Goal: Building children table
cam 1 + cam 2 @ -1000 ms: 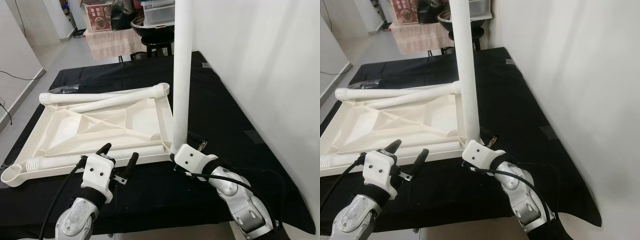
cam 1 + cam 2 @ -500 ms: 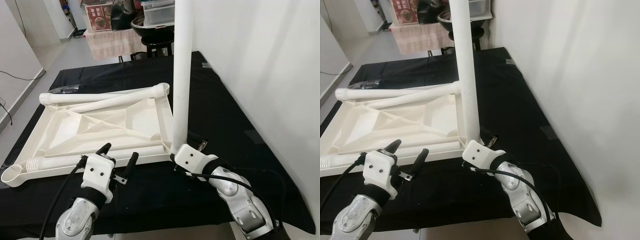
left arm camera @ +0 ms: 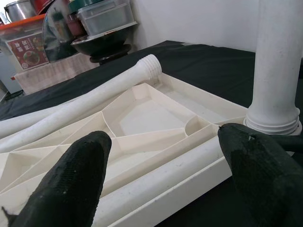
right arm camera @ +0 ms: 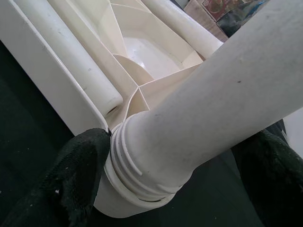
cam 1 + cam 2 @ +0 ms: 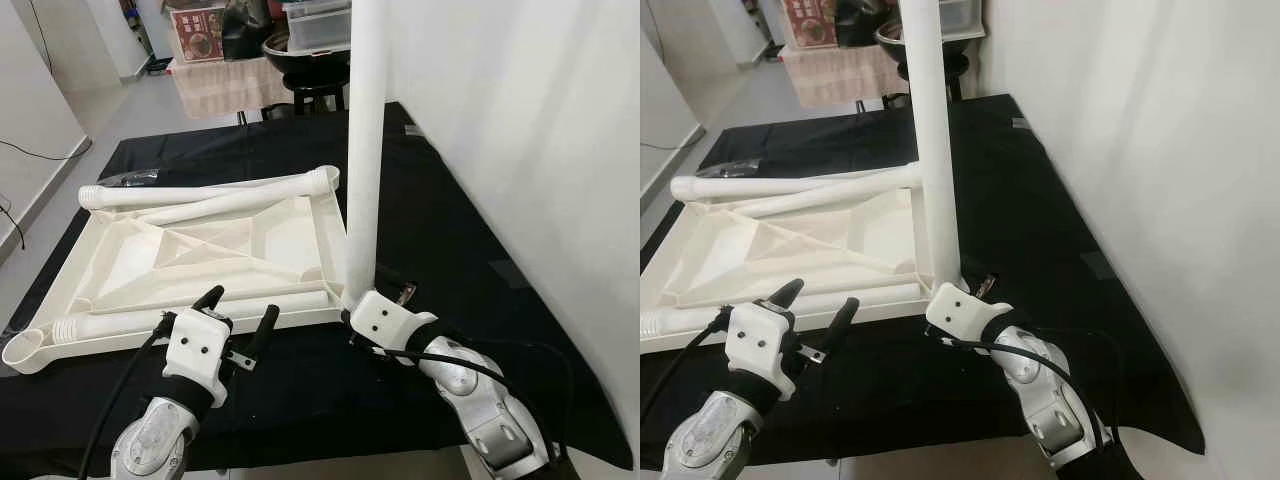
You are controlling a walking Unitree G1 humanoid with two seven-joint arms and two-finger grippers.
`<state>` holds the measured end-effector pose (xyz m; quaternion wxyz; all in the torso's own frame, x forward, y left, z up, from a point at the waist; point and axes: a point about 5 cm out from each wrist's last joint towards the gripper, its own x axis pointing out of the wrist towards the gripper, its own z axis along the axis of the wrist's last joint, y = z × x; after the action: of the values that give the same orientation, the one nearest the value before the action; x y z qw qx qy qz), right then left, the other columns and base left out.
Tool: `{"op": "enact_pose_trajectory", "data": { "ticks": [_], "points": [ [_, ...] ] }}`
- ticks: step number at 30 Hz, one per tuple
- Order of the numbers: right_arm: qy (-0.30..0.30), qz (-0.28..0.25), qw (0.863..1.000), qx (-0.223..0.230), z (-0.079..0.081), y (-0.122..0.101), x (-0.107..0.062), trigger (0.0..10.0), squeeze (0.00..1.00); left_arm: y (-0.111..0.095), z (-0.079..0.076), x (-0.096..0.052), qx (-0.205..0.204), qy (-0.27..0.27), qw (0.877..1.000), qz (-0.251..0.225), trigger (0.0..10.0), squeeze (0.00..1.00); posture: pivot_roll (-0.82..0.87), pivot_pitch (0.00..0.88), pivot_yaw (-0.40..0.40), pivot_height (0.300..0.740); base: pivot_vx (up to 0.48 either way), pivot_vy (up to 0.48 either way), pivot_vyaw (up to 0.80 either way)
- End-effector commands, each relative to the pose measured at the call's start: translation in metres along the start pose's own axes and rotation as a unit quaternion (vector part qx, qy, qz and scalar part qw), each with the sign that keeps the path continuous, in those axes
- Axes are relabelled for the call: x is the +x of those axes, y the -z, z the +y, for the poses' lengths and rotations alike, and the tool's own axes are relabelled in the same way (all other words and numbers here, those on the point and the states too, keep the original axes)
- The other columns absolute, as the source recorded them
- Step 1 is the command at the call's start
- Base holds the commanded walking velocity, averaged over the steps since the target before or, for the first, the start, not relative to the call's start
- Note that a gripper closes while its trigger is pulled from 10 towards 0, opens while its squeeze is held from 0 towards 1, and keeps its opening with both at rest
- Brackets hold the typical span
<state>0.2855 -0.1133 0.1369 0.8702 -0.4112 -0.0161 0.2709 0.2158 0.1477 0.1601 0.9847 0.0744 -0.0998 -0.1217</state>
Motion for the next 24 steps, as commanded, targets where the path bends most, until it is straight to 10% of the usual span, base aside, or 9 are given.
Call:
{"op": "enact_pose_trajectory", "data": {
  "ticks": [1, 12, 17, 20, 24],
  "points": [
    [-0.032, -0.017, 0.999, 0.002, 0.017, -0.008, 0.001, 10.0, 0.05, 0.004, 0.004, -0.003, 0.006, 0.000, 1.000, 0.015, 10.0, 0.00, -0.10, 0.085, 0.077, 0.740, 0.000, 0.000, 0.00],
    [-0.019, -0.020, 0.999, 0.023, 0.011, -0.010, 0.001, 10.0, 0.00, 0.004, 0.005, -0.002, 0.005, 0.007, 1.000, 0.017, 10.0, 0.00, -0.11, 0.089, 0.086, 0.740, 0.000, 0.000, 0.00],
    [0.051, -0.066, 0.980, 0.180, -0.023, -0.015, -0.001, 10.0, 0.00, 0.003, 0.006, -0.002, 0.006, 0.005, 1.000, 0.016, 10.0, 0.00, -0.10, 0.091, 0.083, 0.740, 0.000, 0.000, 0.00],
    [0.016, -0.105, 0.936, 0.337, -0.048, -0.013, 0.002, 10.0, 0.00, 0.002, 0.005, -0.002, 0.004, 0.002, 1.000, 0.013, 10.0, 0.00, -0.09, 0.091, 0.070, 0.740, 0.000, 0.000, 0.00],
    [-0.009, -0.136, 0.924, 0.357, -0.064, -0.016, 0.005, 10.0, 0.00, 0.001, 0.005, -0.002, 0.003, 0.000, 1.000, 0.012, 10.0, 0.00, -0.08, 0.095, 0.065, 0.740, 0.000, 0.000, 0.00]
  ]
}}
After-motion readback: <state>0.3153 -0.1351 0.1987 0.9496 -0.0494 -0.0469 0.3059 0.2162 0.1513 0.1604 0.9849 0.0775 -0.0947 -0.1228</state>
